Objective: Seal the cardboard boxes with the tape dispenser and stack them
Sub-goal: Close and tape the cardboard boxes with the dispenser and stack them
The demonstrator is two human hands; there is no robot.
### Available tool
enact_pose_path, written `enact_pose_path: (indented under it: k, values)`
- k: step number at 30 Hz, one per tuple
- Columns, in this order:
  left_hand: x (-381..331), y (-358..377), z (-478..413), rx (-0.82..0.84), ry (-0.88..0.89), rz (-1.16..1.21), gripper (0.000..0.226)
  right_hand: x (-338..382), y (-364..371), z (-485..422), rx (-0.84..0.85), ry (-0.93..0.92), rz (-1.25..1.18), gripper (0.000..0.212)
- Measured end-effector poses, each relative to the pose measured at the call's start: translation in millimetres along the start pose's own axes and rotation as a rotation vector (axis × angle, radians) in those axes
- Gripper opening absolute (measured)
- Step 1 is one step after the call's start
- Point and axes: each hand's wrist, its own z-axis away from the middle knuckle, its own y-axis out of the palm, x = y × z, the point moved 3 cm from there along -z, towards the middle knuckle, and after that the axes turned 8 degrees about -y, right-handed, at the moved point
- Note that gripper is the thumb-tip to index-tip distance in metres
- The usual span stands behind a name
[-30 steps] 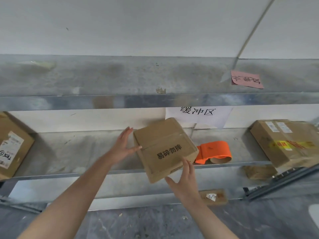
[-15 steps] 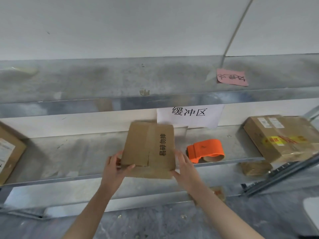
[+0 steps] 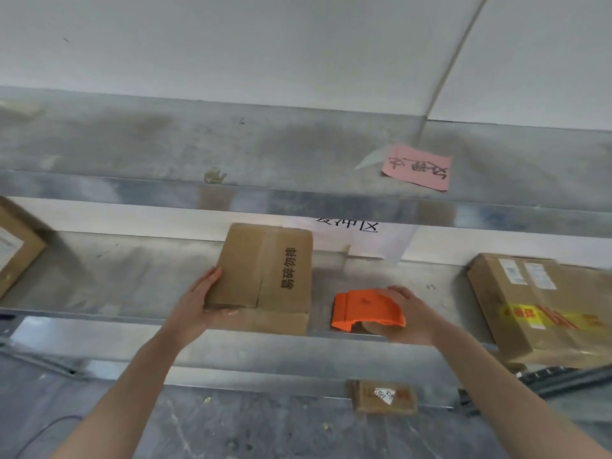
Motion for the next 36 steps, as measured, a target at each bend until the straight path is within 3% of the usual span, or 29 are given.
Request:
enact_pose_path:
  k: [14,21,24,30,34,36]
  values:
    - [-6,21,18,-0.045,0.007,-0.053,0.088,-35,6,19,-0.043,-0.057,-0.155,0.079]
    - [-10,20,22,-0.03,0.001,-0.099,0.086,-57,6,53,-0.181,-0.029,-0.239,0.088]
    - [-10,20,22,-0.026,0.008,-0.103,0.087,-68,-4,76,-0.231,-0.005,-0.269,0.078]
    - [-19,23,27,0.116,-0.073,-0.061,0.083,-9,-33,84,-0.35,-0.161,-0.374,0.069]
    - [-40,10,49,-0.245,0.157,0.012,0.057,65,-50,70,-0.387,-0.334,-0.42,0.07]
    - [-52,10,65,-0.271,0.143,0.193,0.047,100,-52,61,-0.402,-0.414,-0.459,0.07]
